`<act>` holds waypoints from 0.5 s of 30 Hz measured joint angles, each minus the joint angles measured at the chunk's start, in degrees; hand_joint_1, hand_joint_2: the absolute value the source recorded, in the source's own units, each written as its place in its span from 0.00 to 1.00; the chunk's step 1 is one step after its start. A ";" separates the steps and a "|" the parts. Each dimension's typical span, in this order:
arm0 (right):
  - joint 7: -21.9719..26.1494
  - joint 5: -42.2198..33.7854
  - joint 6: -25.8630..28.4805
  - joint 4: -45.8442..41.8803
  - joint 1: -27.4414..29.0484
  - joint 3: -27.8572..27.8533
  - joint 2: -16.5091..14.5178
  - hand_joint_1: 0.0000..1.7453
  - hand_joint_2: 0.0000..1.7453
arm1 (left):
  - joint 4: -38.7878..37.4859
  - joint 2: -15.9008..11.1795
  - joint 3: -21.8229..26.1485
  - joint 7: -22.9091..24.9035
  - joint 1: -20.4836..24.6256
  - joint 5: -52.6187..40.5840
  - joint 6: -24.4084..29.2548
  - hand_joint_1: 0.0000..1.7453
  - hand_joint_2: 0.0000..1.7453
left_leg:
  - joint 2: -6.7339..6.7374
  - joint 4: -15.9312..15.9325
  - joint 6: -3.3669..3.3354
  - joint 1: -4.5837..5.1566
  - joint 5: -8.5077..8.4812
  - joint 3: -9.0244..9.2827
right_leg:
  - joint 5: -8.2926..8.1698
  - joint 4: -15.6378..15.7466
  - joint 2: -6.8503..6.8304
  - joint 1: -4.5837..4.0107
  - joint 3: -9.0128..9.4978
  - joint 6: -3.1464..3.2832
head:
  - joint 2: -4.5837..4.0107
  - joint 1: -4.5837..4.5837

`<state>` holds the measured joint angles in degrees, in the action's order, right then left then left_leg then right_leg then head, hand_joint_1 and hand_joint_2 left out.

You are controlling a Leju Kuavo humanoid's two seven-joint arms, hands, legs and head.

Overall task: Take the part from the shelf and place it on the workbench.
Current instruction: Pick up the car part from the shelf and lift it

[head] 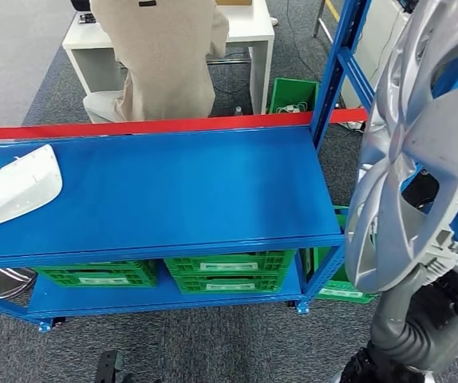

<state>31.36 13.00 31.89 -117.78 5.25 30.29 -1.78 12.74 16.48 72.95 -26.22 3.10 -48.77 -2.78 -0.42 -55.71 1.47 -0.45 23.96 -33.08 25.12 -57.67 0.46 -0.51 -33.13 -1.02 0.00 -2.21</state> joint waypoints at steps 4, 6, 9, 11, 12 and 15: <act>0.16 -1.61 -3.11 -0.33 2.17 -0.02 0.39 1.00 1.00 | 0.01 0.00 0.21 -0.01 0.01 0.15 0.00 0.00 1.00 | 0.00 0.00 0.00 0.00 0.01 0.00 | 0.01 0.00 0.00 0.00 -0.01 0.00 | 0.00 -0.01; 0.07 -2.14 -4.29 -0.33 2.92 -0.03 0.54 1.00 1.00 | 0.01 0.00 0.23 -0.01 0.01 0.16 -0.01 0.00 1.00 | 0.00 0.00 0.00 0.00 0.01 -0.01 | 0.01 0.00 0.01 0.00 -0.02 0.00 | 0.00 -0.01; -0.02 -2.57 -5.38 -0.33 3.50 -0.07 0.76 1.00 1.00 | 0.01 0.00 0.25 -0.01 0.01 0.16 -0.02 0.00 1.00 | 0.01 0.00 0.00 0.00 0.01 -0.01 | 0.01 0.00 0.01 0.00 -0.02 0.01 | 0.00 0.00; -0.03 -2.94 -6.30 -0.33 3.72 -0.10 0.85 1.00 1.00 | 0.01 0.01 0.26 -0.01 0.02 0.16 -0.03 0.00 1.00 | 0.01 0.00 0.00 0.00 0.01 0.00 | 0.01 0.00 0.02 0.00 -0.02 0.01 | 0.00 0.00; -0.04 -3.19 -6.95 -0.33 3.82 -0.13 0.86 1.00 1.00 | 0.01 0.01 0.27 -0.01 0.02 0.16 -0.05 0.00 1.00 | 0.01 0.00 0.00 0.00 0.01 0.00 | 0.01 0.00 0.03 0.00 -0.02 0.01 | 0.00 -0.01; -0.05 -3.81 -9.27 -0.33 4.04 -0.21 0.89 1.00 1.00 | 0.01 0.02 0.27 0.00 0.03 0.16 -0.20 0.00 1.00 | 0.02 0.00 0.00 0.00 0.00 0.00 | 0.00 0.00 0.03 0.00 -0.01 0.01 | 0.00 -0.01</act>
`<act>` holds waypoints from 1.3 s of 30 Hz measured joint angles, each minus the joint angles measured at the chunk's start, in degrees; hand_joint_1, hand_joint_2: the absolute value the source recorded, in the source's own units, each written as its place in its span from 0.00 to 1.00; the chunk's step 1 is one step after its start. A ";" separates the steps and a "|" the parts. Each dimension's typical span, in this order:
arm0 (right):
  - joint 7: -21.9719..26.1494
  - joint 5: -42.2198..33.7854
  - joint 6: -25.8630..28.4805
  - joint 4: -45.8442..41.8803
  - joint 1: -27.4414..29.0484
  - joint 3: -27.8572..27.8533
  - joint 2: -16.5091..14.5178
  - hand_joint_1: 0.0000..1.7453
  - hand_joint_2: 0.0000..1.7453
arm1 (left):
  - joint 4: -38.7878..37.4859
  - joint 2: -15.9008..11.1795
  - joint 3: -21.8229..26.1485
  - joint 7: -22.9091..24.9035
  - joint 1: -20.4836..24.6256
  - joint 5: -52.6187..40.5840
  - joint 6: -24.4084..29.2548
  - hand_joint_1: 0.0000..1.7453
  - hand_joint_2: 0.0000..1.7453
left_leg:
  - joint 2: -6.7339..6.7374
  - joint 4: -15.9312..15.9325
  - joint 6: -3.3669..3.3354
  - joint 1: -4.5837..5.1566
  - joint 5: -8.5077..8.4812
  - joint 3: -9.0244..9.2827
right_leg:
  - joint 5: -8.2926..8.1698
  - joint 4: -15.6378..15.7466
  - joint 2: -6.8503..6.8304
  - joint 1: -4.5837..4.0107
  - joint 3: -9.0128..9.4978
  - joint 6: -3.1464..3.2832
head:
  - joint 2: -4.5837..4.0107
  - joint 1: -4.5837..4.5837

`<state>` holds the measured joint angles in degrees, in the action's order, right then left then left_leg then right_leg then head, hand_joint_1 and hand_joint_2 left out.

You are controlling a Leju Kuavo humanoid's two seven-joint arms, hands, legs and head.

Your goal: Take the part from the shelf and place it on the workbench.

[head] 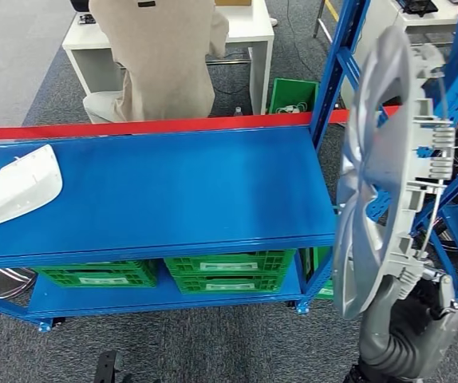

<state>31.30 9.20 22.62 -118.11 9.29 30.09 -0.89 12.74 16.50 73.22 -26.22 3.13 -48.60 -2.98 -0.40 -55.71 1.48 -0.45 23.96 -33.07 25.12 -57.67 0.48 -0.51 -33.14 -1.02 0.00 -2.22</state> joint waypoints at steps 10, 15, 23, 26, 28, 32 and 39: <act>1.42 1.54 -0.83 0.02 0.19 -0.14 0.08 1.00 1.00 | 0.00 -0.05 0.23 0.67 0.10 0.04 -0.43 0.00 1.00 | 0.00 0.00 0.00 0.00 0.00 0.00 | 0.00 0.00 0.00 0.00 0.00 0.00 | 0.00 0.01; 1.52 2.05 -0.32 0.02 0.20 -0.14 0.08 1.00 1.00 | 0.00 -0.07 0.58 0.76 0.13 0.04 -0.43 0.00 1.00 | 0.00 0.00 0.00 0.00 0.00 0.00 | 0.00 0.00 0.00 0.00 0.00 0.00 | 0.00 0.01; 1.59 2.22 0.14 0.02 0.20 -0.14 0.08 1.00 1.00 | 0.00 -0.13 0.78 0.78 0.17 0.29 -0.51 0.00 1.00 | 0.00 0.00 0.00 0.00 0.00 0.00 | 0.00 0.00 0.00 0.00 0.00 0.00 | 0.00 0.00; 1.59 2.22 0.51 0.02 0.28 -0.14 0.08 1.00 1.00 | 0.00 -0.11 1.36 0.73 0.23 2.25 -1.20 0.00 1.00 | 0.00 0.00 0.00 0.00 0.00 0.00 | 0.00 0.00 0.00 0.00 0.00 0.00 | 0.00 0.01; 1.59 2.21 0.79 0.02 0.40 -0.14 0.08 1.00 1.00 | 0.00 -0.10 2.01 0.69 0.27 3.34 -1.60 0.00 1.00 | 0.00 0.00 0.00 0.00 0.00 0.00 | 0.00 0.00 0.00 0.00 0.00 0.00 | 0.00 0.01; 1.56 2.05 1.02 0.02 0.55 -0.15 0.08 1.00 1.00 | 0.00 -0.10 2.66 0.98 0.30 3.71 -1.75 0.00 1.00 | 0.00 -0.07 -0.06 0.04 0.05 -0.02 | -0.02 0.05 0.01 0.05 0.02 -0.03 | 0.00 0.00; 0.96 0.95 1.06 0.04 0.65 -0.14 0.08 1.00 1.00 | 0.00 -0.07 3.45 2.73 0.43 3.86 -1.63 0.00 1.00 | 0.10 0.53 -1.17 0.06 -0.52 0.22 | 0.24 -0.07 0.01 0.40 -0.01 -0.97 | 0.00 0.00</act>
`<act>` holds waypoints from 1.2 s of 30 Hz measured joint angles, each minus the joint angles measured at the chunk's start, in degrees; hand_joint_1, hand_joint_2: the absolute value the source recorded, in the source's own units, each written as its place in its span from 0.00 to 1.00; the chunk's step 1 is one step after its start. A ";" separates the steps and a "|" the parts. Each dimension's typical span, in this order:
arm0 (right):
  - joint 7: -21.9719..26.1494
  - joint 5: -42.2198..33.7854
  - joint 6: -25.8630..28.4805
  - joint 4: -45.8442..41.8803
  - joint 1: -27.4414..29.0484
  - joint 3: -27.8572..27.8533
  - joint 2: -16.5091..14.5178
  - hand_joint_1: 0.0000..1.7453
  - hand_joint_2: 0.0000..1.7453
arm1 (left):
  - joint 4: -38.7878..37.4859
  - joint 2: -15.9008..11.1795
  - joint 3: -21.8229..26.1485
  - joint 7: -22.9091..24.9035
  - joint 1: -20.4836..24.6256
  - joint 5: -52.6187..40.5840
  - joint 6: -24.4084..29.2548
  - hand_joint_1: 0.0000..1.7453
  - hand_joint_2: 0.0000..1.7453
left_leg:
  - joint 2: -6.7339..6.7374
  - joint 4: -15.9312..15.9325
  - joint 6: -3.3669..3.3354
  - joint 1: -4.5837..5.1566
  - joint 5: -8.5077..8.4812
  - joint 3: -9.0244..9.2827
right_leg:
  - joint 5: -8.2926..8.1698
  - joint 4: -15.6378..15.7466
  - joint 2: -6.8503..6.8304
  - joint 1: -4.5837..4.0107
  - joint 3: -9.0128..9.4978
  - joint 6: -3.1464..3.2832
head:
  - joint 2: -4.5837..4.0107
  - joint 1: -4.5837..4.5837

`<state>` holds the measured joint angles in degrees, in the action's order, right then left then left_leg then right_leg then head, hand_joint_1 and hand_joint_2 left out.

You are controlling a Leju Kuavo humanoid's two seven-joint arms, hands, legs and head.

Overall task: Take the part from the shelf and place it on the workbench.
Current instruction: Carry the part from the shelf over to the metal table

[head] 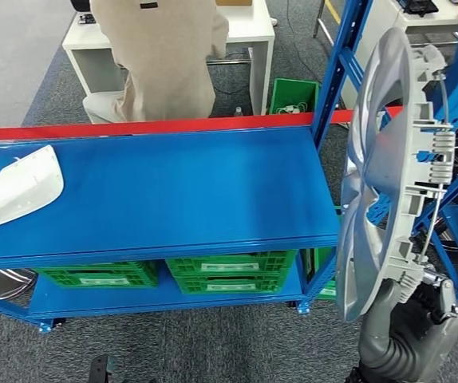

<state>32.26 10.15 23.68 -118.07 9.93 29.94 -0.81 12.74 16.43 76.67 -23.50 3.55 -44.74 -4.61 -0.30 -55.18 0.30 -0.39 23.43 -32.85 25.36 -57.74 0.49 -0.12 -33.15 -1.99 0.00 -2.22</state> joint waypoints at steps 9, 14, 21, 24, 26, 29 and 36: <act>-0.46 -0.50 -0.05 0.34 0.01 0.00 0.00 1.00 1.00 | 0.03 0.05 0.05 0.22 0.14 -0.49 0.11 0.00 1.00 | 0.22 0.41 1.08 -1.46 -0.97 -0.38 | 4.11 -6.71 -0.14 1.89 -0.43 -3.03 | 0.00 0.38; -0.57 -0.63 -0.09 0.50 -0.07 -0.02 0.02 1.00 1.00 | 0.13 -0.02 0.07 0.31 0.20 -0.52 0.31 0.00 1.00 | -0.15 -0.18 3.27 -1.56 -1.71 -0.83 | 2.22 -1.04 0.88 1.92 2.49 -0.98 | 0.00 0.24; -0.64 -0.68 -0.06 0.65 -0.01 0.00 0.02 1.00 1.00 | 0.13 0.03 0.09 0.31 0.23 -0.67 0.43 0.00 1.00 | 0.00 -17.48 3.21 -1.29 9.57 -7.63 | -0.38 -1.18 0.22 0.97 -1.09 1.71 | 0.00 -0.70; -0.63 -0.69 0.02 0.78 -0.04 0.00 0.02 1.00 1.00 | 0.13 -0.02 0.09 0.31 0.26 -0.66 0.46 0.00 1.00 | -0.02 -11.70 2.32 -0.96 6.58 -2.37 | -1.36 -1.22 0.15 0.59 -2.29 1.37 | 0.00 -0.72; -0.60 -0.67 0.02 0.77 -0.07 -0.01 0.03 1.00 1.00 | 0.13 0.03 0.09 0.31 0.41 -0.66 0.46 0.00 1.00 | -0.10 -4.28 1.90 -0.73 4.97 2.71 | -1.92 -1.34 0.15 0.35 -2.80 0.83 | 0.01 -0.77; -0.57 -0.67 0.07 0.78 -0.04 -0.03 0.05 1.00 1.00 | 0.13 0.09 0.09 0.31 0.46 -0.66 0.46 0.00 1.00 | -0.15 -1.14 1.34 -0.37 4.54 3.91 | -3.07 -1.19 0.15 0.37 -3.26 -0.25 | 0.01 -0.80; -0.55 -0.56 0.36 0.79 0.12 -0.04 0.10 1.00 1.00 | 0.13 0.11 0.14 0.31 0.35 -0.66 0.52 0.00 1.00 | 0.51 -0.99 -0.54 0.04 1.73 0.97 | 7.48 -16.81 0.02 0.68 -8.06 -1.42 | 0.00 -0.18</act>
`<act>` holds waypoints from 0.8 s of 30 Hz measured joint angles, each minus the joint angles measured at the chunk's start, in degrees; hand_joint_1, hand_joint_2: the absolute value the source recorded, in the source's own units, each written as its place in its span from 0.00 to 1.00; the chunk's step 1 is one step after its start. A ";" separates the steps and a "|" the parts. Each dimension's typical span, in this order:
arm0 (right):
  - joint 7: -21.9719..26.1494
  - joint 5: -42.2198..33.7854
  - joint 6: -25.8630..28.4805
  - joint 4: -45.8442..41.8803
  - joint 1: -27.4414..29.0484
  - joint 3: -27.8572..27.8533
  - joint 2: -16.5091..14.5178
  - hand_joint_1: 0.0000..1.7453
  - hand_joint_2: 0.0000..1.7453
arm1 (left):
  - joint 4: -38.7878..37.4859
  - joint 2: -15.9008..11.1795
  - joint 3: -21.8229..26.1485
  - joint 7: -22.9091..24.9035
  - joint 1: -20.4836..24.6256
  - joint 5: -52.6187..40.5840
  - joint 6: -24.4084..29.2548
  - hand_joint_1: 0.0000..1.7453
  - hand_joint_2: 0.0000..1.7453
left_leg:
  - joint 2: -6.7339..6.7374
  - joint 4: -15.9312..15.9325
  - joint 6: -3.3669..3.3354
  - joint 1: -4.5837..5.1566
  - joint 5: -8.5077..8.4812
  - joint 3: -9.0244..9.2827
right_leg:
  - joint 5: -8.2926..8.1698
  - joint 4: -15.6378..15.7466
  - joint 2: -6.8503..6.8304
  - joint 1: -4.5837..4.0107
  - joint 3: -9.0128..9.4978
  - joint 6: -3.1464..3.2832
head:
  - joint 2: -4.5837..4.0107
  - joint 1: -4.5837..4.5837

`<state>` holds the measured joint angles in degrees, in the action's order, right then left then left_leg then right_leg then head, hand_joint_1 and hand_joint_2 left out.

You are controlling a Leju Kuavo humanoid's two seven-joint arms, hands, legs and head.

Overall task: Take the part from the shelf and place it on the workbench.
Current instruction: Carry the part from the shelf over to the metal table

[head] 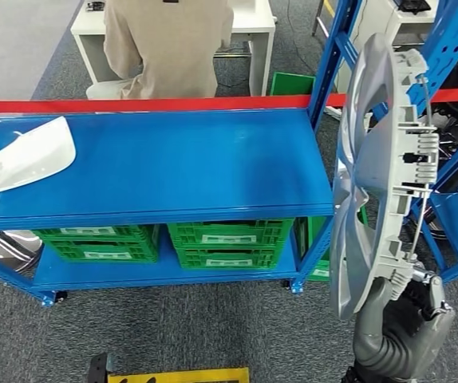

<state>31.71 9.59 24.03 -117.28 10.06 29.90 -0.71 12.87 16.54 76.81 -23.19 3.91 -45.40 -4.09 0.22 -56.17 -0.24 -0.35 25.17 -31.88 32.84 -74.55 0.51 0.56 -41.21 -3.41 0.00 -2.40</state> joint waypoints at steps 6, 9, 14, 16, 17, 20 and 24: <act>0.05 0.24 0.40 -0.02 -0.07 -0.01 0.02 1.00 1.00 | 0.00 0.11 0.02 0.00 0.01 -0.02 0.00 0.00 1.00 | -0.07 -0.03 0.75 0.28 -2.26 -1.98 | -4.41 16.18 -0.12 -0.71 12.55 1.43 | 0.01 0.02; 0.11 0.29 0.53 -0.05 -0.03 -0.02 0.03 1.00 1.00 | 0.00 0.27 0.02 0.00 0.01 -0.02 0.03 0.00 1.00 | -0.03 0.02 1.76 0.18 -3.08 -2.39 | -5.08 17.33 -0.06 -0.90 12.11 2.34 | 0.00 0.22; 0.16 0.40 0.62 -0.09 -0.10 -0.02 0.03 1.00 1.00 | 0.00 0.29 0.02 0.00 0.01 -0.02 0.11 0.00 1.00 | -0.13 -1.97 2.49 0.14 0.19 -3.73 | -6.45 17.64 -0.18 -0.54 11.05 3.57 | 0.00 0.24; 0.16 0.41 0.63 -0.09 -0.09 -0.02 0.03 1.00 1.00 | 0.00 0.29 0.02 0.00 0.01 -0.02 0.11 0.00 1.00 | -0.14 -2.89 2.55 0.12 1.13 -4.06 | -6.62 17.64 -0.18 -0.53 10.86 3.62 | 0.00 0.14; 0.16 0.41 0.63 -0.09 -0.08 -0.02 0.03 1.00 1.00 | 0.00 0.28 0.02 0.00 0.01 -0.02 0.11 0.00 1.00 | -0.15 -4.16 2.63 0.09 2.25 -4.50 | -6.81 17.64 -0.18 -0.53 10.63 3.66 | 0.00 0.04; 0.16 0.46 0.70 -0.09 -0.03 -0.02 0.03 1.00 1.00 | 0.00 0.15 0.02 0.00 0.08 -0.03 0.21 0.00 1.00 | -0.14 -10.70 3.19 -0.20 4.84 -4.18 | -9.10 17.46 -0.14 -0.47 7.67 3.35 | 0.00 -0.18; 0.15 0.46 0.78 -0.15 -0.08 -0.02 0.03 1.00 1.00 | 0.00 0.22 0.00 0.00 0.42 -0.07 0.27 0.00 1.00 | -0.51 0.15 2.72 -0.28 3.30 4.60 | -11.66 16.75 -0.07 -0.56 4.66 1.98 | 0.01 -0.27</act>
<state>31.86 10.05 24.81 -117.44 9.98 29.88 -0.68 12.87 16.76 76.81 -23.19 4.33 -45.47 -3.82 -0.30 -56.02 2.48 -0.63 28.47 -27.28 21.18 -57.79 0.44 0.00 -36.55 -1.43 0.01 -2.67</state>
